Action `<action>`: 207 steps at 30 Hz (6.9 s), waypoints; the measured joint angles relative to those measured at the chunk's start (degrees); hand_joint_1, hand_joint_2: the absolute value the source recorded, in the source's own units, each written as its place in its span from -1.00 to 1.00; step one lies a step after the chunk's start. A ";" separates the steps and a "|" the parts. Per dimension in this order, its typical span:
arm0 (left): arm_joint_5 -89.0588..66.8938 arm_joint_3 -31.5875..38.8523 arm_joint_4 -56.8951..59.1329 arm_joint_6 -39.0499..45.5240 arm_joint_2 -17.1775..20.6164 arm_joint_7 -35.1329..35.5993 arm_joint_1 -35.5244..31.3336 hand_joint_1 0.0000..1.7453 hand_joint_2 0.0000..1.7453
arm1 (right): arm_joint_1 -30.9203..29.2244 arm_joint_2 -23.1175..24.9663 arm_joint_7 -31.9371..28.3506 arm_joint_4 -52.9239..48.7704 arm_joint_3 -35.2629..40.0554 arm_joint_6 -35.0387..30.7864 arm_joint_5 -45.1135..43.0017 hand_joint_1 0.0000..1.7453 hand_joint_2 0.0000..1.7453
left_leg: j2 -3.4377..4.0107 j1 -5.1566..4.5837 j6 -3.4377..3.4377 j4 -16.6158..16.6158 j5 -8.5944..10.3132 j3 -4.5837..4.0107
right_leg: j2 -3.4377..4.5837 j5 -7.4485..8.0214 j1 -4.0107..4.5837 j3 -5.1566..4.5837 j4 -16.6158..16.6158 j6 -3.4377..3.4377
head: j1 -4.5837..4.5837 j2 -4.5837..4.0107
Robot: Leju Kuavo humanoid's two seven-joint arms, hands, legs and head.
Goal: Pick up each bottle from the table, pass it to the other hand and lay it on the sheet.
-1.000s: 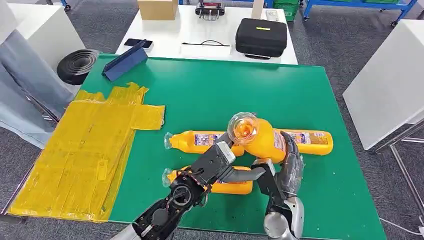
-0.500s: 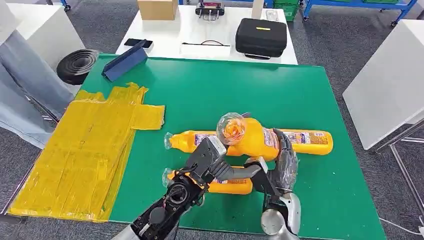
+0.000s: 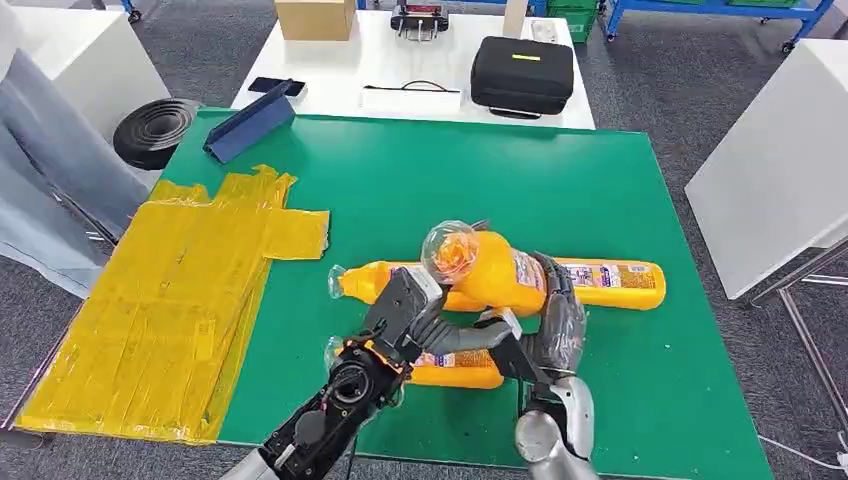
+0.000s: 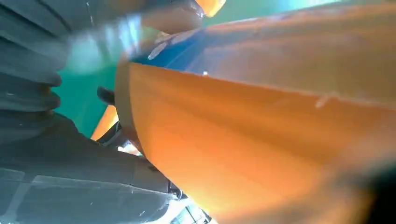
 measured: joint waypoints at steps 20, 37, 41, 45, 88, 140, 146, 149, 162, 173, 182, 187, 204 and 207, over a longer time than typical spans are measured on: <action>0.04 3.80 0.00 5.13 -0.24 -1.53 1.73 -1.00 1.00 | -1.86 0.17 0.59 5.81 0.88 2.34 2.19 1.00 1.00 | -0.01 0.00 0.00 0.00 0.00 0.00 | 0.00 0.00 0.00 -0.01 0.00 0.00 | 0.00 0.00; 0.11 4.72 0.00 4.85 -0.48 -1.55 1.82 -1.00 1.00 | -1.51 0.17 1.68 6.95 1.18 3.93 3.43 1.00 1.00 | -0.01 0.00 0.00 0.00 0.00 0.00 | 0.00 0.00 0.00 -0.01 0.00 0.00 | 0.00 0.00; 0.11 4.74 0.00 4.63 -0.48 -1.53 1.84 -1.00 1.00 | -1.08 0.20 1.88 6.95 1.20 4.22 4.17 1.00 1.00 | 0.00 0.00 0.00 0.00 0.00 0.00 | 0.00 0.00 0.00 -0.02 0.00 0.00 | 0.00 0.00; 1.77 4.81 0.00 2.49 -0.48 -1.14 1.83 1.00 1.00 | -0.66 0.20 1.92 6.89 1.18 4.24 4.26 1.00 1.00 | 0.00 0.00 0.00 0.00 0.00 0.00 | 0.00 0.00 0.00 -0.02 0.00 0.00 | -0.02 0.00; -0.55 3.26 -0.20 0.72 -1.29 -2.12 1.31 1.00 1.00 | 3.91 0.28 1.75 0.37 -0.06 2.01 2.43 -1.00 -1.00 | 0.00 0.00 0.00 0.00 0.00 0.00 | 0.00 0.00 0.00 -0.01 0.00 0.00 | 0.00 0.00; -18.77 8.50 2.84 30.11 -1.20 -4.46 -0.43 1.00 1.00 | 0.74 0.94 -5.38 2.97 3.37 1.95 -5.97 -1.00 -1.00 | 0.00 0.00 0.02 0.00 0.02 0.00 | 0.00 0.00 0.00 -0.01 0.00 0.00 | 0.00 0.00; -10.03 10.43 0.24 25.23 -1.20 -6.23 -0.47 1.00 1.00 | 1.55 0.96 -5.38 2.97 4.18 1.81 -5.97 -1.00 -1.00 | 0.00 0.01 0.02 -0.01 0.02 0.00 | 0.00 0.00 0.00 -0.01 0.00 0.00 | 0.00 0.00; -9.09 11.24 -0.90 24.28 -1.20 -6.47 -0.35 1.00 1.00 | 1.81 0.96 -5.38 2.97 4.33 1.79 -5.97 -1.00 -1.00 | 0.00 0.01 0.02 -0.01 0.02 0.00 | 0.00 0.00 0.00 0.00 0.00 0.00 | 0.00 0.00; -3.94 12.96 -4.78 18.94 -0.94 -6.02 -0.30 1.00 1.00 | 2.13 0.96 -5.42 2.97 4.50 1.24 -6.20 -1.00 -1.00 | -0.01 0.01 0.02 0.00 0.02 0.00 | 0.00 0.00 0.00 -0.01 0.00 0.00 | 0.00 0.00; -19.05 12.94 -2.56 31.49 -0.22 -1.88 -3.78 1.00 1.00 | 2.88 1.14 -5.40 2.87 4.50 1.40 -6.01 -1.00 -1.00 | -0.01 0.01 0.02 0.00 0.02 0.00 | -0.01 0.00 0.00 -0.02 0.00 0.00 | 0.00 0.00; -41.45 12.94 11.18 43.01 0.79 7.62 -12.01 1.00 1.00 | 2.84 1.44 -5.22 2.43 4.59 3.28 -5.49 -1.00 -1.00 | -0.01 0.01 0.04 0.00 0.06 0.00 | -0.01 0.01 0.00 0.01 0.02 0.00 | 0.00 0.00; -54.02 12.94 17.49 44.06 1.51 15.57 -15.68 1.00 1.00 | 2.06 1.44 -5.51 2.67 4.92 3.80 -5.95 -1.00 -1.00 | -0.01 0.01 0.04 0.00 0.06 -0.01 | 0.00 0.01 0.00 0.01 0.03 0.00 | 0.00 0.00; -81.40 10.50 30.71 40.94 5.14 41.11 -23.47 1.00 1.00 | -0.78 1.44 -5.75 4.55 5.75 6.14 -5.97 -1.00 -1.00 | -0.01 0.02 0.00 0.00 0.09 -0.01 | 0.00 0.01 0.00 0.00 0.05 0.00 | 0.02 0.00; -81.42 8.73 31.15 39.09 5.94 43.38 -24.12 1.00 1.00 | -0.79 1.51 -5.97 4.61 5.75 6.49 -5.88 -1.00 -1.00 | -0.02 0.02 0.00 0.00 0.09 -0.01 | -0.01 0.01 0.00 0.00 0.05 0.00 | 0.00 0.00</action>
